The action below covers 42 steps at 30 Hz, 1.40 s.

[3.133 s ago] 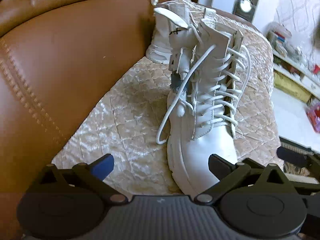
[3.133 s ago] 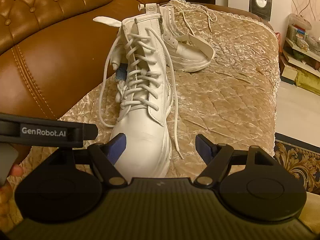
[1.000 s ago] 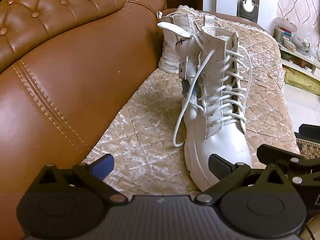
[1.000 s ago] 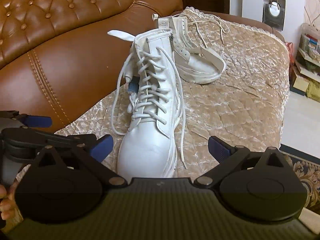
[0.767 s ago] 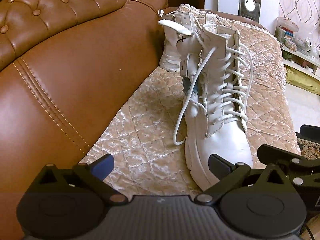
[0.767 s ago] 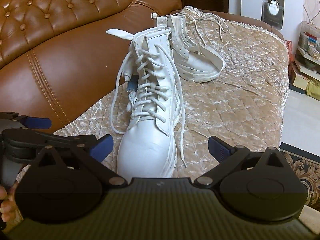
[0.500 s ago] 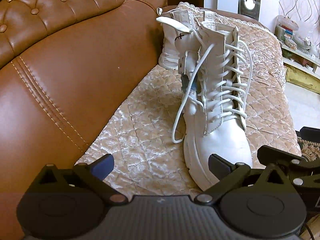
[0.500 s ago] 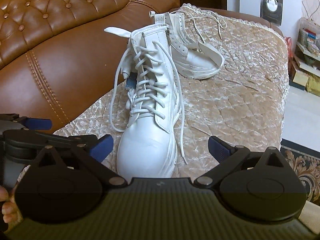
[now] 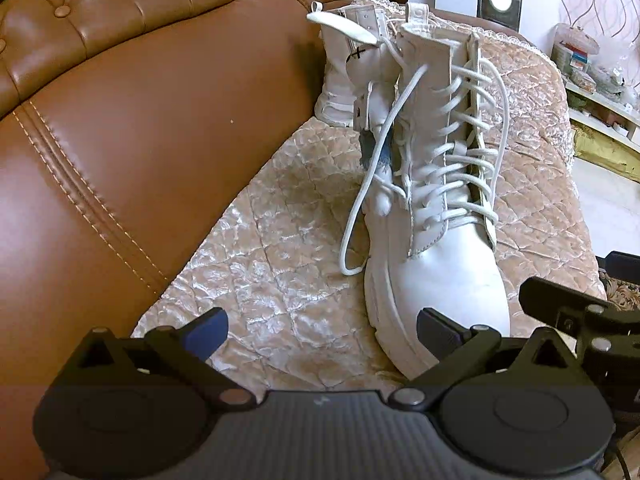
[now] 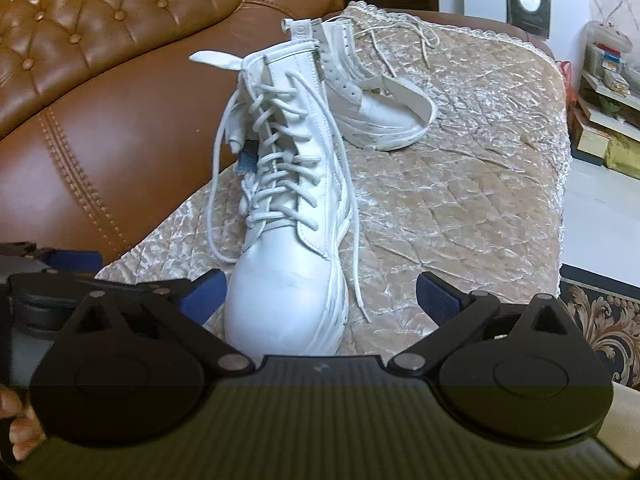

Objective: Lace up shoes with both hands

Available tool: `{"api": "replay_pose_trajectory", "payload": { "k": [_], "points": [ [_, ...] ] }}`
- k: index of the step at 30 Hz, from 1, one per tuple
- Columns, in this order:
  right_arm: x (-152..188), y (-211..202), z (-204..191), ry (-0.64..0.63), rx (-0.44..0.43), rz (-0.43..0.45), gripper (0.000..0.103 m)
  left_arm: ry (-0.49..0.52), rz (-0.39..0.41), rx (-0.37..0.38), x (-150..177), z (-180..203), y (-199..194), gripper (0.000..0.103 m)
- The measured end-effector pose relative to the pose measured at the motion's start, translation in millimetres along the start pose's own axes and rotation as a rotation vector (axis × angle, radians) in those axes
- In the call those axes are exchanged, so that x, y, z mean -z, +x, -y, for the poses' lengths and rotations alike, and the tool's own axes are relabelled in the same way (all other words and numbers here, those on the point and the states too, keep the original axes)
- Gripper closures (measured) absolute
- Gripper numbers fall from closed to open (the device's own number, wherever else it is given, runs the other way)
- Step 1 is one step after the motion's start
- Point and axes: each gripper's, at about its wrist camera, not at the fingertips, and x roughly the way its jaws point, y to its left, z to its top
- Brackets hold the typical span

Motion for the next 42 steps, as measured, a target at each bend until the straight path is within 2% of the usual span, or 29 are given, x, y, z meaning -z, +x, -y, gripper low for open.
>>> {"api": "replay_pose_trajectory", "payload": {
  "k": [18, 42],
  "points": [
    [5.2, 3.7, 0.9, 0.013, 0.014, -0.006, 0.000, -0.030, -0.026, 0.007, 6.4, -0.1, 4.9, 0.000],
    [6.6, 2.8, -1.4, 0.006, 0.022, 0.006, 0.000, -0.031, -0.021, 0.000, 8.0, -1.4, 4.5, 0.000]
  ]
}}
